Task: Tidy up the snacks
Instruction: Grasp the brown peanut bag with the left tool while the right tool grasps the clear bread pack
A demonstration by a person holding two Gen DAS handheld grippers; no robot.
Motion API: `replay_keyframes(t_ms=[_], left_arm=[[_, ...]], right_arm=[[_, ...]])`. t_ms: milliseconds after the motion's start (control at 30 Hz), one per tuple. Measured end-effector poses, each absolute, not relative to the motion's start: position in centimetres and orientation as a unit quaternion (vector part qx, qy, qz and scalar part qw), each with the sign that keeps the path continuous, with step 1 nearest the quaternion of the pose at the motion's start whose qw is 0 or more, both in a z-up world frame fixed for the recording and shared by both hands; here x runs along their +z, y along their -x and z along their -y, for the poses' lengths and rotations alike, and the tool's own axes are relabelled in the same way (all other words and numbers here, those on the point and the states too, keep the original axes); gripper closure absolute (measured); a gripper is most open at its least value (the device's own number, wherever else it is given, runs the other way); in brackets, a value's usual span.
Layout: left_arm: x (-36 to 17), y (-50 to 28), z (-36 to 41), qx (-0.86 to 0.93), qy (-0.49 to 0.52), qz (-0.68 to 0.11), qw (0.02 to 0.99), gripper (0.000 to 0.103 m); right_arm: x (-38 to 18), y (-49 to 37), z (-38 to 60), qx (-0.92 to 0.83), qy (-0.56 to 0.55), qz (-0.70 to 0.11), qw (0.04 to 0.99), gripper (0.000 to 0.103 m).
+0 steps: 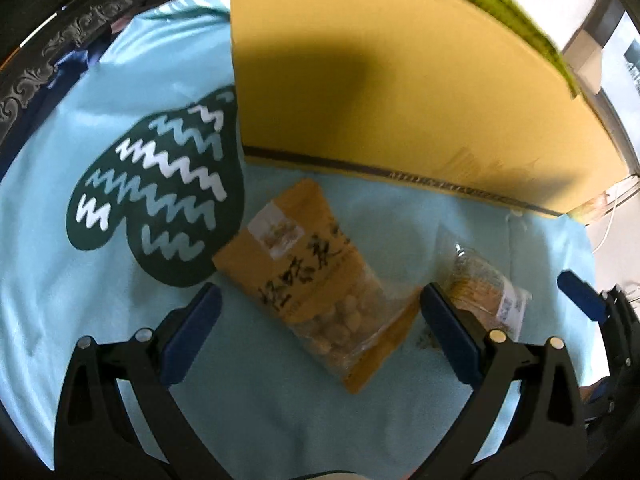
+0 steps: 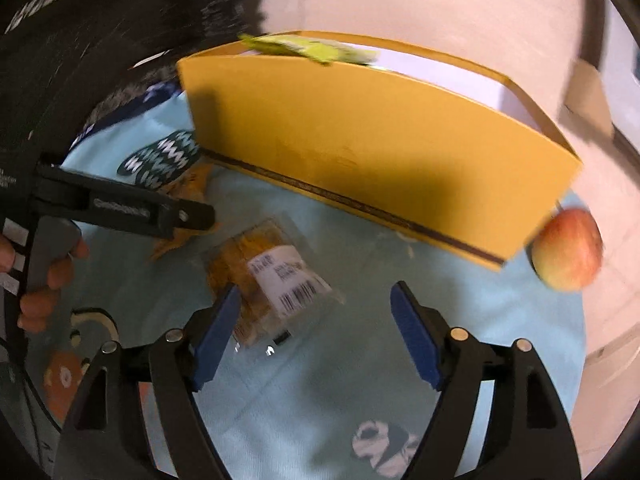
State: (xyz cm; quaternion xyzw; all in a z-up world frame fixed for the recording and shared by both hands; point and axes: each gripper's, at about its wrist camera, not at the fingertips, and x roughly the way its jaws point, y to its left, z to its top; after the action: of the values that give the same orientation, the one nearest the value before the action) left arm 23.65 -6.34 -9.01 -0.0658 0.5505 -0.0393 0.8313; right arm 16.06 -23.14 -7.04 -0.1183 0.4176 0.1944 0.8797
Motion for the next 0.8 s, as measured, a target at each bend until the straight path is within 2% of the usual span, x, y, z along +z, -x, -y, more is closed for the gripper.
replay_keyframes(t_ms=[333,467,500,567,633,667,700,733,800], left_arm=[[-8.0,-24.8,6.0,-0.002,0.137,-0.549,0.824,0.002],[-8.8,-25.6,6.1,0.028,0.126,-0.555,0.822,0.002],[-8.8,-25.7,5.8,0.029,0.117,-0.557,0.822,0.002],[-8.9,-25.1,6.5,0.034,0.09,-0.558,0.824,0.003],[-8.8,-24.4,7.1,0.047,0.056,-0.551,0.831,0.024],[-8.7,-23.9,7.1,0.054,0.038,-0.546,0.835,0.029],[-8.6,-23.5,7.0,0.053,0.036,-0.542,0.838,0.041],[-8.3,-23.0,6.6,0.051,0.037,-0.536,0.842,0.065],[-7.9,-22.4,5.4,0.033,0.059,-0.54,0.839,0.069]], right_arm=[[-8.9,-16.1,18.9,0.231,0.209,-0.413,0.856,0.024],[-8.9,-16.2,19.2,0.224,0.192,-0.414,0.861,0.039],[-8.7,-16.2,19.4,0.228,0.182,-0.415,0.861,0.048],[-8.5,-16.0,19.8,0.225,0.173,-0.42,0.862,0.049],[-8.4,-15.5,20.0,0.219,0.174,-0.418,0.865,0.049],[-8.3,-15.3,20.3,0.214,0.165,-0.419,0.867,0.05],[-8.2,-15.1,20.6,0.211,0.158,-0.419,0.869,0.05],[-8.1,-15.0,20.9,0.208,0.148,-0.421,0.87,0.05],[-7.9,-14.8,21.5,0.206,0.126,-0.427,0.872,0.05]])
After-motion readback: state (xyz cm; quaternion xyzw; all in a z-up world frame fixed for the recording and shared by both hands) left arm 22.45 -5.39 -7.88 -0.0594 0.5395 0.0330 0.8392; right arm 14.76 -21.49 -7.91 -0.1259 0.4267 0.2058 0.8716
